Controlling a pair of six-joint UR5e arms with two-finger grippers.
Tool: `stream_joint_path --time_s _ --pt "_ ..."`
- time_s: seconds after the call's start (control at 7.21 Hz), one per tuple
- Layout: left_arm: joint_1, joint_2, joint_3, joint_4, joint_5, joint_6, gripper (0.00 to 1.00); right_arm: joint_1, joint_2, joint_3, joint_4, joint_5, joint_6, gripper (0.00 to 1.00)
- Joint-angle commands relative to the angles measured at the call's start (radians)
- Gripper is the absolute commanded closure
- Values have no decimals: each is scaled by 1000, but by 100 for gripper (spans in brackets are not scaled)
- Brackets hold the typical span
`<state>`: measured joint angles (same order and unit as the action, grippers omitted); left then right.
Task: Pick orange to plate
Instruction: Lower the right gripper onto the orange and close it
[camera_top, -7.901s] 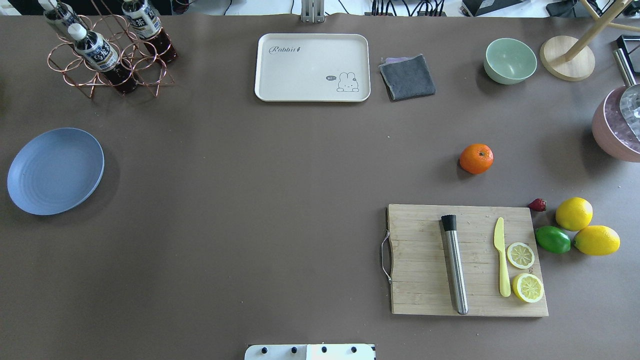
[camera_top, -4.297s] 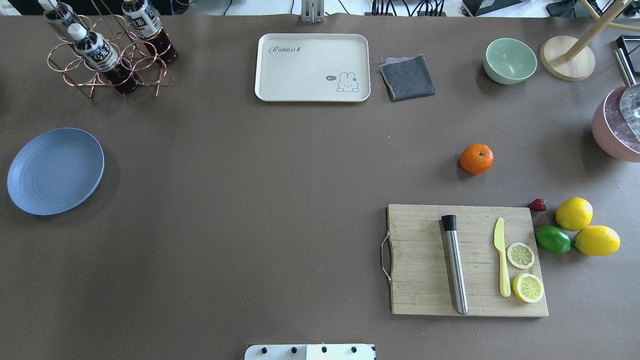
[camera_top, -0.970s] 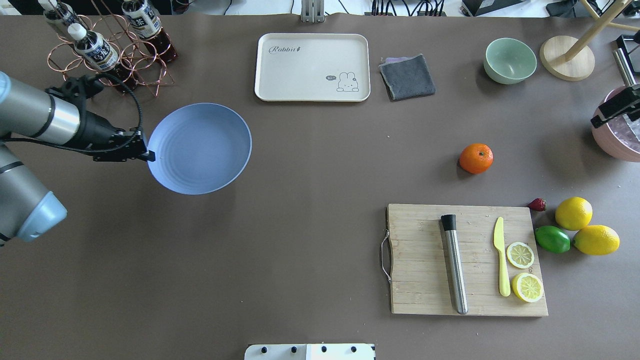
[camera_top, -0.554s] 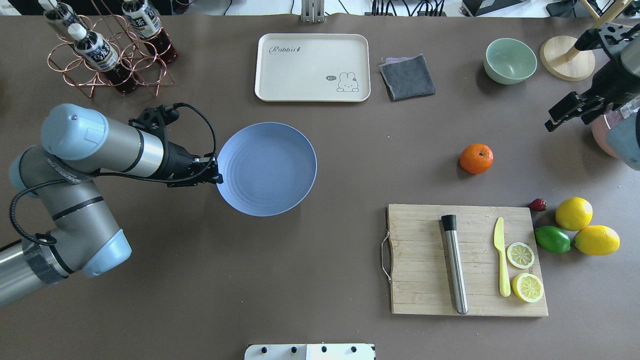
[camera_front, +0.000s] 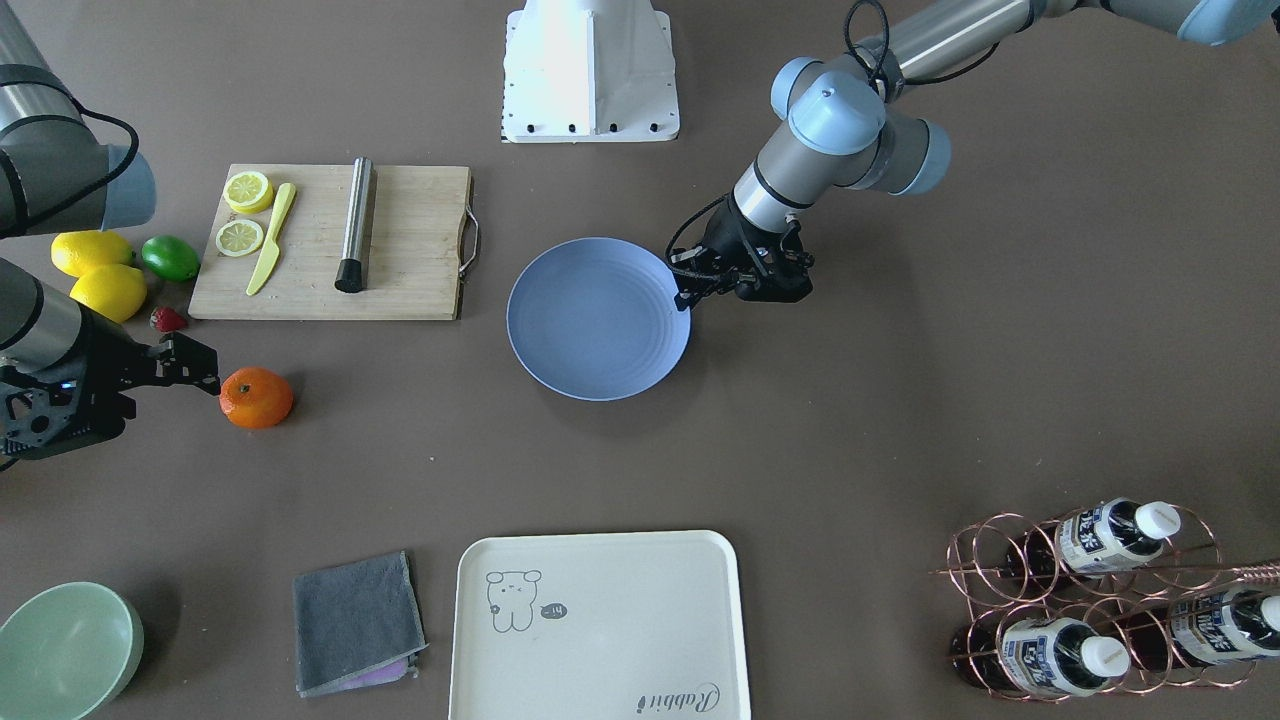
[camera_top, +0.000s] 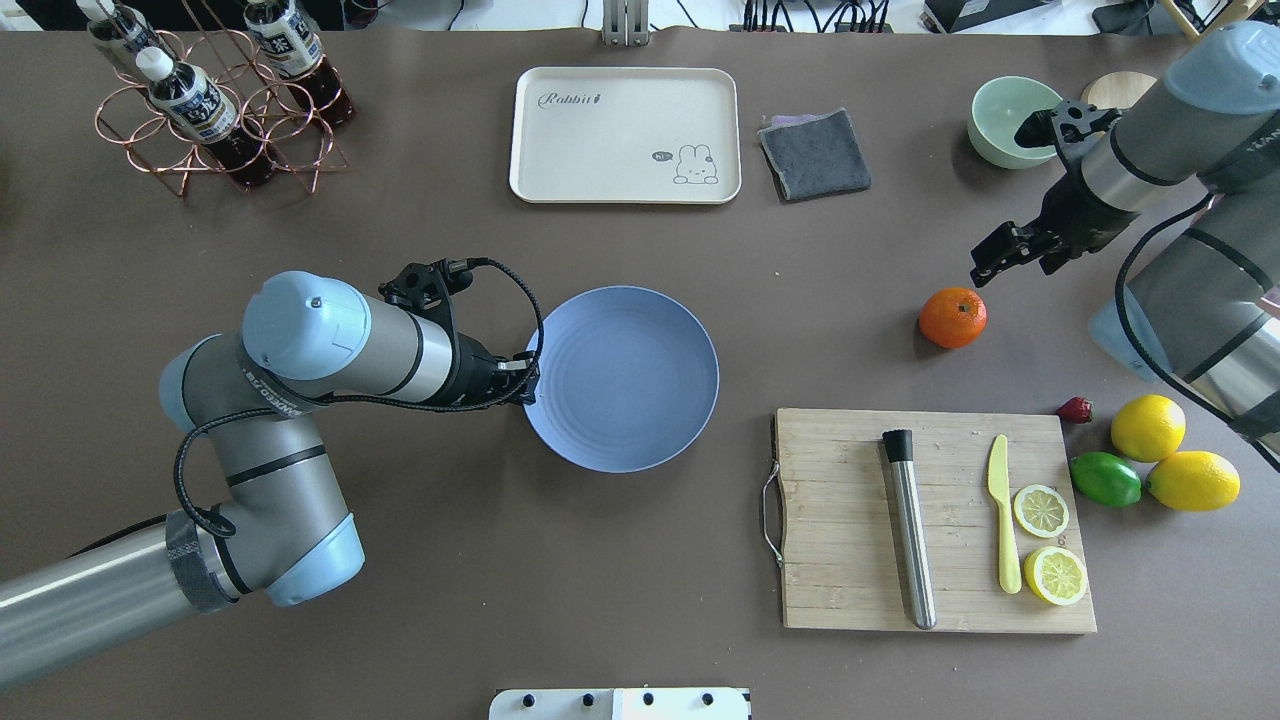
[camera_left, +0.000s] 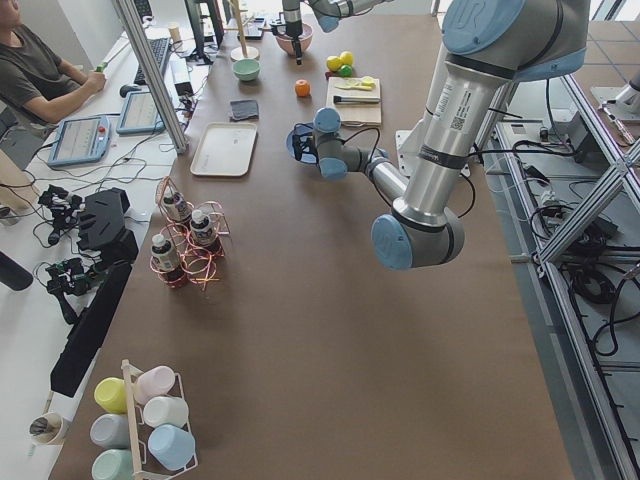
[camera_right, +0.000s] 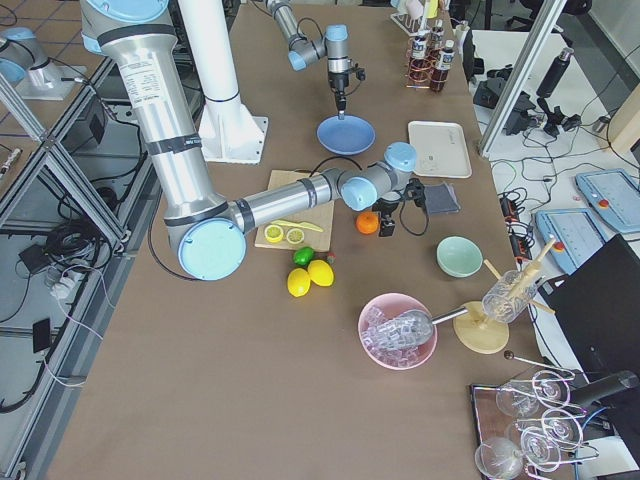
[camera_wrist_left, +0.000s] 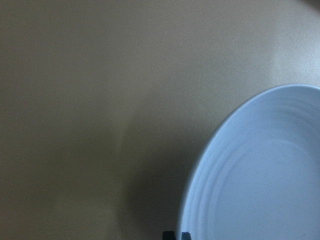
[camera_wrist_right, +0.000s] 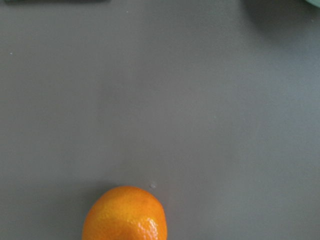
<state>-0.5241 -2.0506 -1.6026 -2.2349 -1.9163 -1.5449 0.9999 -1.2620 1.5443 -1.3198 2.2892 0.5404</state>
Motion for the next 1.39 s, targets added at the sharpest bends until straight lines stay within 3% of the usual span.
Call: stream_joint_path --time_s 0.0,0.28,0.42,0.55,0.69,0.83,0.97,1.11,1.25 --pt "6 -6 13 1 16 2 100 -46 35 -18 25 -20 88 0" --pt "10 -5 24 -2 16 3 100 -99 32 -24 24 -109 90 0" --pt "10 -5 23 -2 16 3 100 -101 21 -21 24 -106 89 0" --pt "12 -6 23 0 16 3 59 -106 18 -24 24 -108 89 0" --pt "12 -5 23 -2 22 3 25 -113 15 -24 24 -109 90 0" --pt "13 -5 23 -2 23 3 19 -121 15 -26 22 -111 104 2" --pt "16 -5 23 -2 25 3 18 -132 19 -21 24 -109 160 26" --pt "15 -5 21 -2 25 2 17 -132 23 -13 25 -103 180 99" --pt "15 -5 13 -2 25 0 17 -129 32 -7 24 -94 182 100"
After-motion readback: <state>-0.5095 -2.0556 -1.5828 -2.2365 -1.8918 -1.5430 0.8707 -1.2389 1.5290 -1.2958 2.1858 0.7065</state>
